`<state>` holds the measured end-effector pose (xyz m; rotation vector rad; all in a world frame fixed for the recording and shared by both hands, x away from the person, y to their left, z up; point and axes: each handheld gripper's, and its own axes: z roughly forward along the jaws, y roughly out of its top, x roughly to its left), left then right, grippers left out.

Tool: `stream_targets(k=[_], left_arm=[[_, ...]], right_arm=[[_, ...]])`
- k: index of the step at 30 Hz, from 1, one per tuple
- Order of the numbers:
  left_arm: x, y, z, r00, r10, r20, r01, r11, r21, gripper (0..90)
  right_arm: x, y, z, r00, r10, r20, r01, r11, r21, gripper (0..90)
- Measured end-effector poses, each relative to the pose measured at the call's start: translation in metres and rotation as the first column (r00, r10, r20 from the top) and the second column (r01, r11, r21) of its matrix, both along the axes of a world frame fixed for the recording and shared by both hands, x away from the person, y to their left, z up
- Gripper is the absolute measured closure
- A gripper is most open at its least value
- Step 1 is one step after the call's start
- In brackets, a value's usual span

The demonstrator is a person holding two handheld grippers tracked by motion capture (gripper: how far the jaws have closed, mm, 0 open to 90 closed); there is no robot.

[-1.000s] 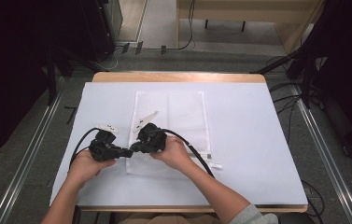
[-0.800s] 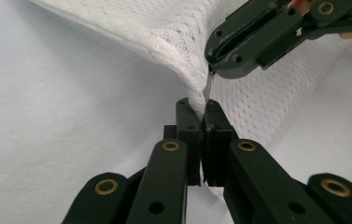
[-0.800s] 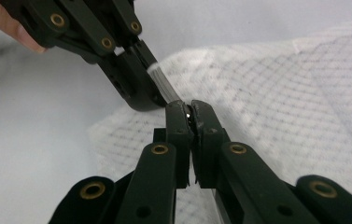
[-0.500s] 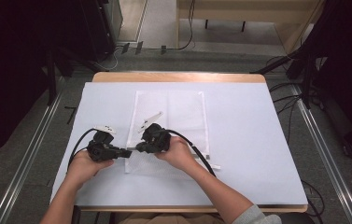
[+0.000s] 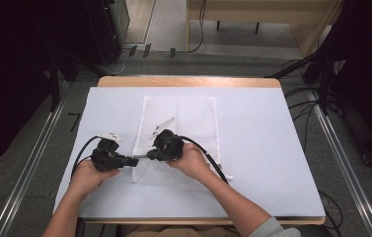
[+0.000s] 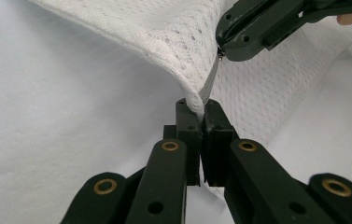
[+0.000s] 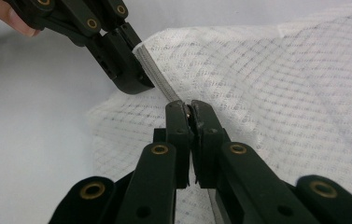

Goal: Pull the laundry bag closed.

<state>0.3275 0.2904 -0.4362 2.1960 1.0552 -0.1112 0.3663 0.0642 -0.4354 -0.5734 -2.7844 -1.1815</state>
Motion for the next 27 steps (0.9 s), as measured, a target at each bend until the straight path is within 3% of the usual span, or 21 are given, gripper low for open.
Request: stream_targets(k=[7,13,27], left_arm=[[0.000,0.001,0.000,1.0000,0.005,-0.003,-0.005,1.0000,-0.001,88.3],[0.000,0.001,0.000,1.0000,0.001,-0.001,-0.001,1.0000,-0.001,88.3],[-0.002,0.000,0.000,1.0000,-0.007,0.003,0.007,1.0000,0.001,88.2]], right_arm=[[0.000,-0.006,0.000,1.0000,-0.002,0.009,0.003,1.000,-0.017,88.5],[0.002,-0.019,-0.002,0.9995,-0.025,-0.018,0.025,1.000,-0.009,88.5],[0.003,-0.031,-0.004,0.9986,-0.041,-0.031,0.041,0.999,0.000,88.5]])
